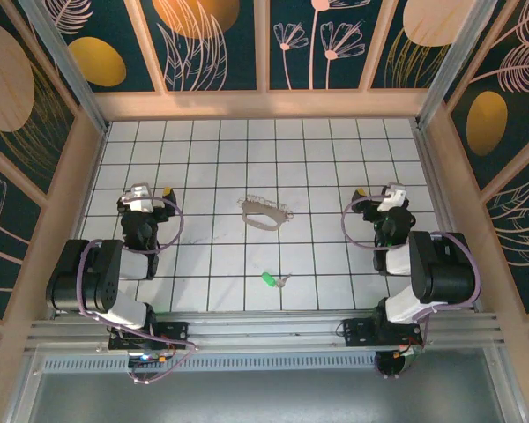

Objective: Put the keys on the keyring

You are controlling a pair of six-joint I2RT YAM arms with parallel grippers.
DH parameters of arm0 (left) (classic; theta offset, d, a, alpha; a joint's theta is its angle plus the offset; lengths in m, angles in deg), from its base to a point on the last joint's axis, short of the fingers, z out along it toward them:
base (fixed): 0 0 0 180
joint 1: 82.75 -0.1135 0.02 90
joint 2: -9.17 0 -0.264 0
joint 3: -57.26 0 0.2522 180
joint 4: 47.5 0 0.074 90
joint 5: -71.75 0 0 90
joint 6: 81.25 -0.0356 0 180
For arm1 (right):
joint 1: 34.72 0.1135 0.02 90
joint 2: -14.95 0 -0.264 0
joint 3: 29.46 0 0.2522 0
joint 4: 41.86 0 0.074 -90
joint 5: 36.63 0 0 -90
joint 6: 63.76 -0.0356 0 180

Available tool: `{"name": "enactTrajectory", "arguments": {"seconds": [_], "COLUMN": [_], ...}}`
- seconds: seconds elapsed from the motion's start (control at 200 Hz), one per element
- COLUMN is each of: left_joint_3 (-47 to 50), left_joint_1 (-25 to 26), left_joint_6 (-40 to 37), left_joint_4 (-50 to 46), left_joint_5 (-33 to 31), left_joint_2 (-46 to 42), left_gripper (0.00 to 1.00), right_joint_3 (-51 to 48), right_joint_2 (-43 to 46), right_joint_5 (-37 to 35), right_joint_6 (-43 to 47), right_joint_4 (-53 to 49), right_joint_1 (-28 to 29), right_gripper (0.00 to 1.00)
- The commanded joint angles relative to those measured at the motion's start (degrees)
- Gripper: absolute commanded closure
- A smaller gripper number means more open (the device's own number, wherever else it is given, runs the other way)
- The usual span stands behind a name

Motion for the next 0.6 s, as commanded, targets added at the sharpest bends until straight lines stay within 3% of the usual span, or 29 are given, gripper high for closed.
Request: {"name": "enactTrajectory", "arguments": {"seconds": [0.0,0.596], "left_joint_3": [-0.8,-1.6], "left_joint_1": [-0.4,-0.5], "left_joint_6": [0.0,0.3], "left_joint_4": [0.2,-0.9], "left_joint_5": [0.9,0.9], "left_joint_2": [0.0,0.3], "left_gripper": [0.01,0.01], "right_joint_3": [1.1,1.2], "right_joint_2": [-0.4,-0.4], "right_joint_5": [1.0,1.4], "right_joint_6": [1.1,1.0], "right_joint_4": [0.4,0.3], "right_joint_1": [-0.4,-0.6], "right_gripper": [0.01,0.01]}}
